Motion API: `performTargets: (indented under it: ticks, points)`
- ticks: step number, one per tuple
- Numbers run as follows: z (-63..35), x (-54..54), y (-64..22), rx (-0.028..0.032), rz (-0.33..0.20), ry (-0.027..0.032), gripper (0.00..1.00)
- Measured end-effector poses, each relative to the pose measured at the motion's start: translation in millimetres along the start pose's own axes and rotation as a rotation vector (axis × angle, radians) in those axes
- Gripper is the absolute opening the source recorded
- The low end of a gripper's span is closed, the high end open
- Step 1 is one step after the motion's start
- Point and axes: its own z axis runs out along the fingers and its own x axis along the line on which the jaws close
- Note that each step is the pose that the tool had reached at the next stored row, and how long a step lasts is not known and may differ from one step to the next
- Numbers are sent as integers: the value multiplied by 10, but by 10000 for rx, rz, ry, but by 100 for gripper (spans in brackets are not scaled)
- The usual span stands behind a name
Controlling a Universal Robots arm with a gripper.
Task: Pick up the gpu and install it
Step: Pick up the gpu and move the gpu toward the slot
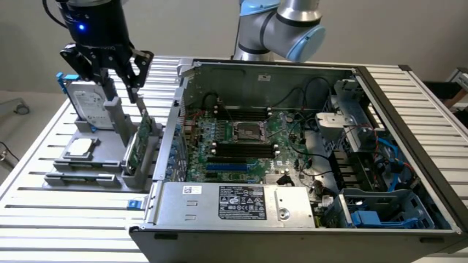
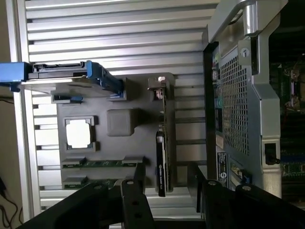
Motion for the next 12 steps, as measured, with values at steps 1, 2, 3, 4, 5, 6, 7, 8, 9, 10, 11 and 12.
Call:
performTargets:
  ticks: [1,2,3,4,5,6,7,8,9,10,11,12]
  points:
    - [16,-1,-11,2,-27,5,48]
    - [30,-2,-15,6,-89,12,48]
    - [45,-3,-18,9,-171,18,48]
    - [57,-3,-19,14,-278,26,48]
    - [69,-4,-20,19,-389,33,48]
    - [80,-5,-21,25,-500,41,48]
    - [92,-5,-22,30,-606,46,48]
    - [105,-6,-23,35,-702,52,48]
    - [121,-6,-25,38,-767,55,48]
    - [139,-5,-27,39,-809,56,48]
    - [159,-1,-29,41,-846,56,48]
    - [177,4,-30,42,-877,58,48]
